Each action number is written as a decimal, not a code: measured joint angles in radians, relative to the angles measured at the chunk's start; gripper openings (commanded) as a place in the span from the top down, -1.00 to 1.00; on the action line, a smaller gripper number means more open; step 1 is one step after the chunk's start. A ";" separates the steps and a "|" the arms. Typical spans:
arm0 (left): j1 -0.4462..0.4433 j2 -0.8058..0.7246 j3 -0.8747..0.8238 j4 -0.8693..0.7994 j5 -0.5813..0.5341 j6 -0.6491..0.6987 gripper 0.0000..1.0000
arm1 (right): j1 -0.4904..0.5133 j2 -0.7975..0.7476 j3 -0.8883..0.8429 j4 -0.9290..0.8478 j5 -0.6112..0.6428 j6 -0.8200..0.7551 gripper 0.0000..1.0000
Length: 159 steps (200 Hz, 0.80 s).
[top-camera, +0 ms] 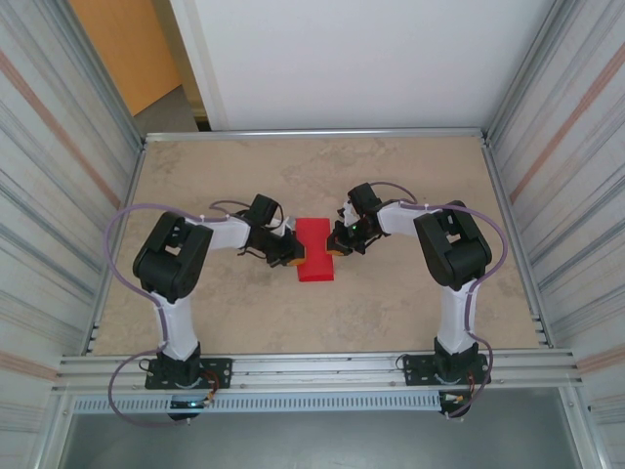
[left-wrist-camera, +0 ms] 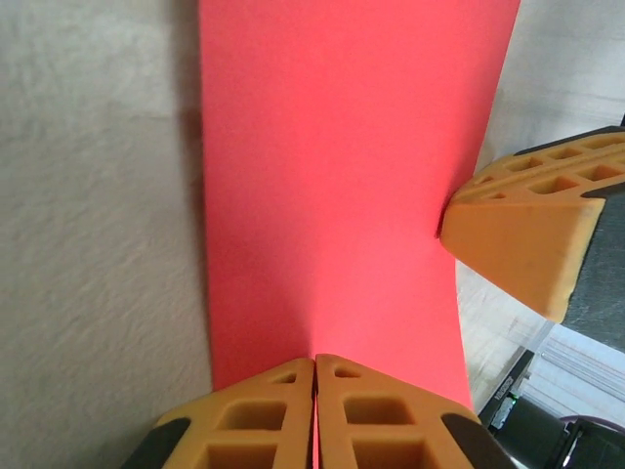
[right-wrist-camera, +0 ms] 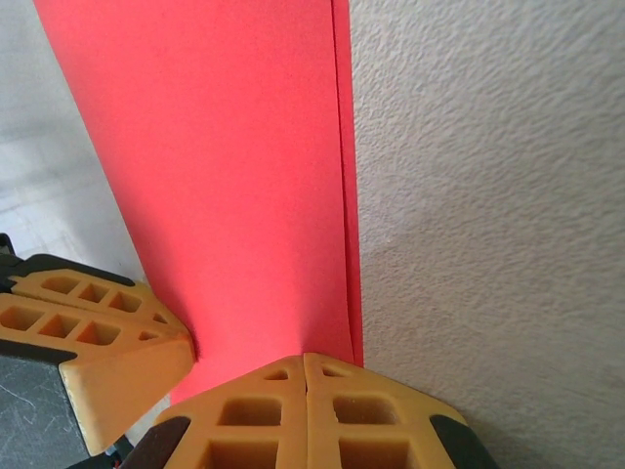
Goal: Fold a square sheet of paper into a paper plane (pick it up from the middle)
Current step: First fold the square sheet of paper in half at the center of the table.
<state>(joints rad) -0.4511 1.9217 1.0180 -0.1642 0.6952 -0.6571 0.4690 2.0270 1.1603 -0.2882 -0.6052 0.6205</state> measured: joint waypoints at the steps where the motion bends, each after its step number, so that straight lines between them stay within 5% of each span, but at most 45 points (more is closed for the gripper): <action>1: 0.001 0.000 0.000 -0.001 0.000 0.002 0.82 | 0.000 0.000 0.000 0.000 0.000 0.000 0.94; 62: 0.064 -0.101 -0.050 -0.075 -0.050 0.029 0.81 | 0.000 -0.001 0.000 0.000 0.002 0.000 0.94; 119: -0.073 -0.138 -0.050 -0.003 -0.014 -0.026 0.81 | 0.000 -0.001 0.000 0.000 0.002 0.003 0.94; 159: -0.083 -0.082 -0.050 0.000 -0.019 -0.050 0.82 | 0.000 -0.001 0.000 0.000 0.002 0.003 0.94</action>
<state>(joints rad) -0.5343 1.8400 0.9684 -0.1642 0.6765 -0.7071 0.4690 2.0262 1.1603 -0.2886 -0.6029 0.6235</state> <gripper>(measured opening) 0.094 0.064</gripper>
